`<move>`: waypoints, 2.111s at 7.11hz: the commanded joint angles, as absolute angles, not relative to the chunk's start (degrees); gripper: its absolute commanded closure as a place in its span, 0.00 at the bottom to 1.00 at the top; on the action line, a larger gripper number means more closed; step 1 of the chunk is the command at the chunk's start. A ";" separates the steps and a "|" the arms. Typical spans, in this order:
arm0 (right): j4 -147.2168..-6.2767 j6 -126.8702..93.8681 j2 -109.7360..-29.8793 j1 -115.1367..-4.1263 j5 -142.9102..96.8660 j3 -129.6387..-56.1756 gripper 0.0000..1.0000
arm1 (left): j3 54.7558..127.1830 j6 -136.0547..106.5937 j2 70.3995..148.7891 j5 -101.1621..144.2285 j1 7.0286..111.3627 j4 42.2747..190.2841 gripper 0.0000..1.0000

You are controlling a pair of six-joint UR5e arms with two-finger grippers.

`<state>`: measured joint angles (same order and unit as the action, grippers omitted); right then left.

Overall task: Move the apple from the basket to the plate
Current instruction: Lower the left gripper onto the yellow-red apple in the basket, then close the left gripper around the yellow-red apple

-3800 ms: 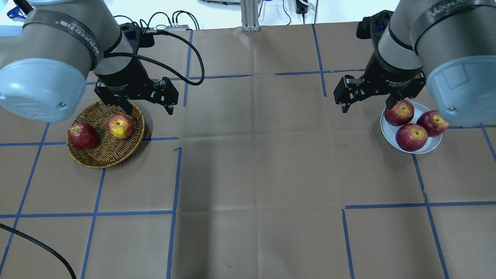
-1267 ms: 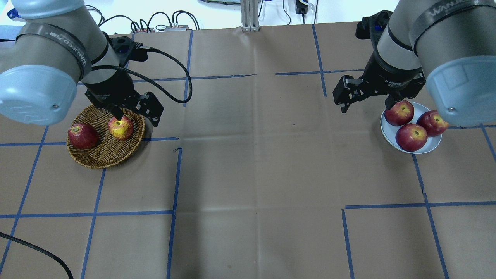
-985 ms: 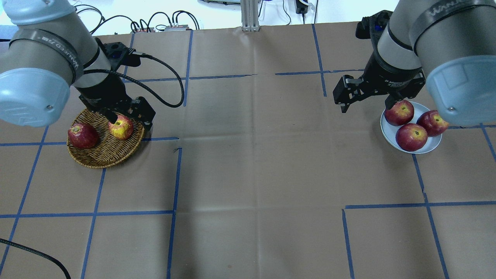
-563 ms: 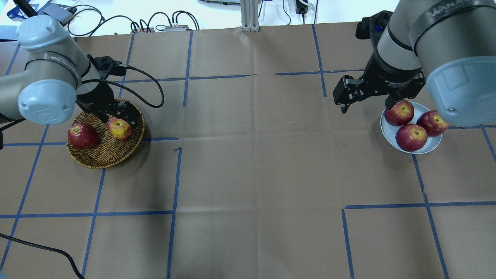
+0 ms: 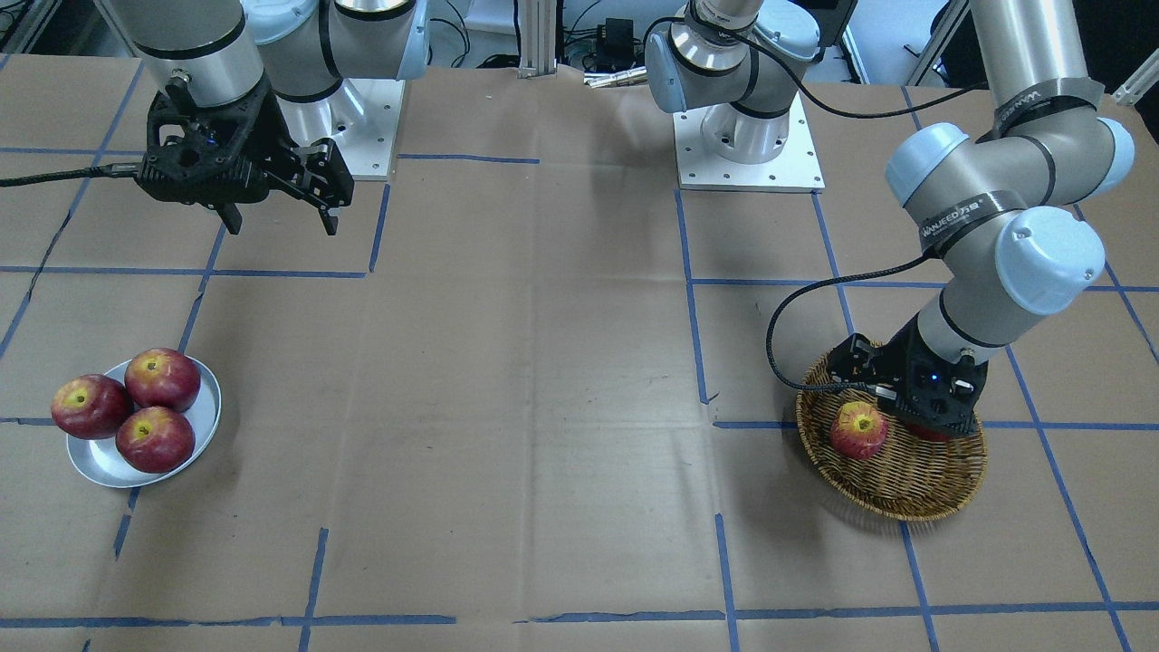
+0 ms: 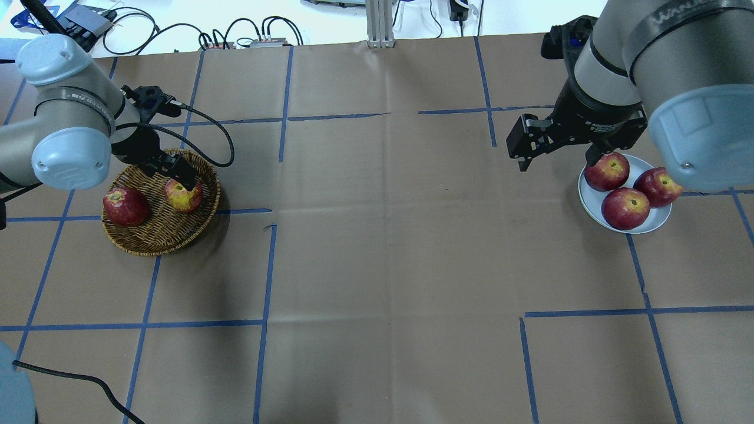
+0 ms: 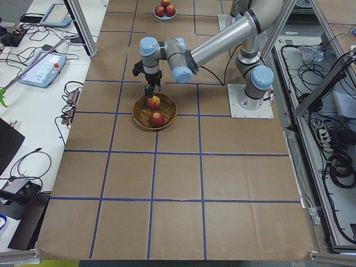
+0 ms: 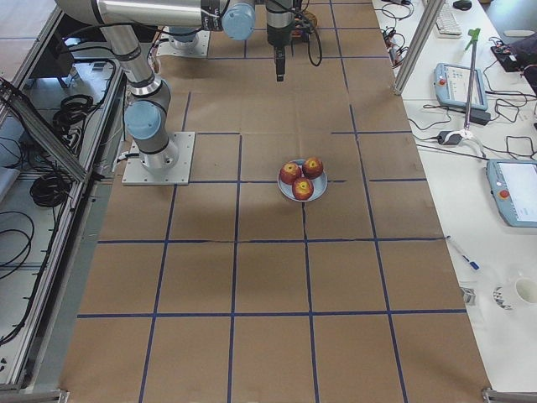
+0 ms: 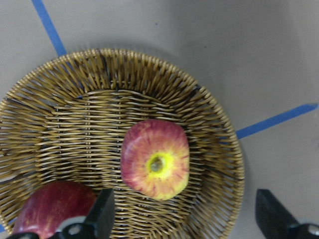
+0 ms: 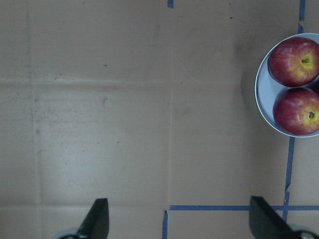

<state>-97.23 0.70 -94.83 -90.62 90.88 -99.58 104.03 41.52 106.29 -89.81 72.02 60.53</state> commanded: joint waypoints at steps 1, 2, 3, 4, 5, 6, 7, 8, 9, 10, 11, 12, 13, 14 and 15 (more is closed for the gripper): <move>-97.21 0.70 -94.83 -90.62 90.88 -99.58 0.00 | 104.15 42.80 107.22 -87.90 71.19 60.38 0.02; -97.21 0.70 -94.83 -90.62 90.88 -99.58 0.00 | 103.98 42.80 107.84 -87.98 71.10 60.38 0.02; -97.21 0.70 -94.83 -90.62 90.88 -99.58 0.00 | 104.15 42.89 108.45 -88.41 71.10 60.12 0.02; -97.21 0.70 -94.83 -90.62 90.88 -99.58 0.00 | 103.02 43.06 109.94 -88.59 71.10 60.12 0.02; -97.21 0.70 -94.83 -90.62 90.88 -99.58 0.00 | 102.75 43.15 111.17 -88.59 71.10 60.12 0.02; -97.21 0.70 -94.83 -90.62 90.97 -99.58 0.00 | 102.83 43.07 112.23 -88.59 71.10 59.16 0.02; -97.21 0.70 -94.83 -90.70 90.97 -99.58 0.00 | 102.92 43.07 112.76 -88.68 71.10 58.80 0.02; -97.21 0.70 -94.83 -90.70 90.97 -99.58 0.00 | 102.75 43.07 113.46 -88.68 71.10 58.71 0.02; -97.29 0.70 -94.83 -90.70 90.88 -99.58 0.00 | 102.66 43.07 114.16 -88.68 71.10 58.28 0.02; -97.29 0.70 -94.83 -90.70 90.88 -99.58 0.00 | 102.57 43.07 114.69 -88.68 71.02 57.66 0.02; -97.21 0.70 -94.83 -90.70 90.88 -99.58 0.00 | 102.57 42.98 115.31 -88.68 71.02 57.40 0.02; -97.21 0.70 -94.83 -90.70 90.88 -99.58 0.00 | 102.66 42.98 115.66 -88.68 71.02 57.39 0.02; -97.21 0.70 -94.83 -90.70 90.88 -99.58 0.00 | 102.66 42.98 115.58 -88.68 71.02 57.48 0.11; -97.21 0.70 -94.83 -90.70 90.88 -99.58 0.00 | 103.18 42.98 115.40 -88.68 71.10 57.48 0.29; -97.21 0.70 -94.83 -90.70 90.88 -99.58 0.00 | 103.27 42.98 115.31 -88.77 71.10 57.48 0.46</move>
<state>-97.21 0.70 -94.83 -90.70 90.88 -99.58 103.04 42.98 115.42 -88.70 71.07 57.47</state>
